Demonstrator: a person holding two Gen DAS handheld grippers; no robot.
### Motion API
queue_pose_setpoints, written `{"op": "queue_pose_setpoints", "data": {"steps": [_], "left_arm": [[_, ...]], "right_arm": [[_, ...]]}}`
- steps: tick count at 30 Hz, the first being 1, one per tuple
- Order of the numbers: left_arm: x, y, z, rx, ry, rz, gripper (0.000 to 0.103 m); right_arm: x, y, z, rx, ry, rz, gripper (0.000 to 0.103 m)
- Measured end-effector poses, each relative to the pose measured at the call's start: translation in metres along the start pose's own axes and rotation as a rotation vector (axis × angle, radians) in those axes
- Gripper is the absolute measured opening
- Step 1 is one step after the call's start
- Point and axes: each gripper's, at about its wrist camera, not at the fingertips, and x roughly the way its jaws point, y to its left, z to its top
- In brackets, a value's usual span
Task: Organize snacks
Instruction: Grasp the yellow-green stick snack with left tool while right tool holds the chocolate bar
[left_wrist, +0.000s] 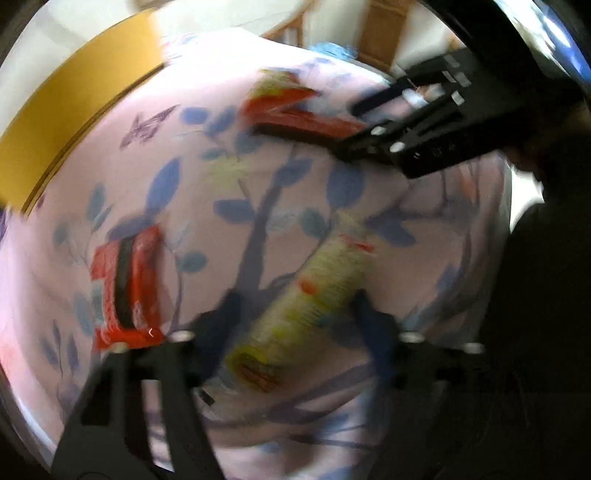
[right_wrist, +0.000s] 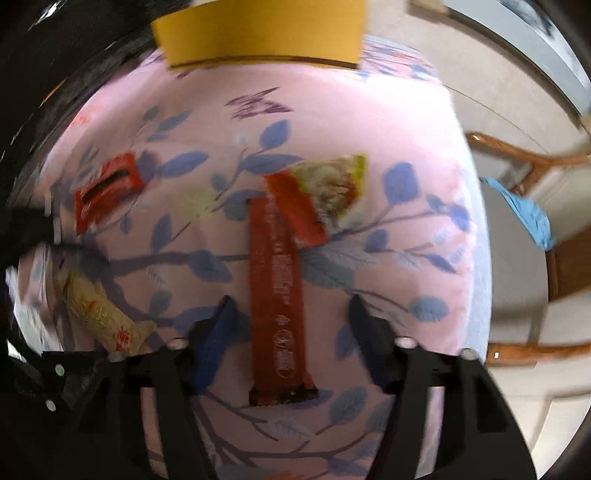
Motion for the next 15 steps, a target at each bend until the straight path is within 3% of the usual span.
{"op": "queue_pose_setpoints", "data": {"steps": [1,2,8,11,15], "left_arm": [[-0.001,-0.001,0.001,-0.011,-0.002,0.013,0.028],[-0.002,-0.001,0.004,-0.03,0.004,0.009,0.028],[-0.006,0.003,0.019,-0.091,0.038,0.059,0.028],[-0.009,0.007,0.022,-0.118,0.077,0.184,0.028],[-0.032,0.019,0.037,-0.214,0.026,0.242,0.029]], "right_arm": [[-0.001,-0.002,0.001,0.012,-0.001,-0.003,0.043],[-0.002,-0.006,0.001,0.034,-0.008,0.02,0.034],[-0.01,-0.007,0.003,0.071,0.016,0.026,0.029],[-0.031,0.007,0.003,-0.012,-0.012,-0.021,0.026],[-0.056,0.028,0.007,-0.088,-0.06,0.003,0.026]]}}
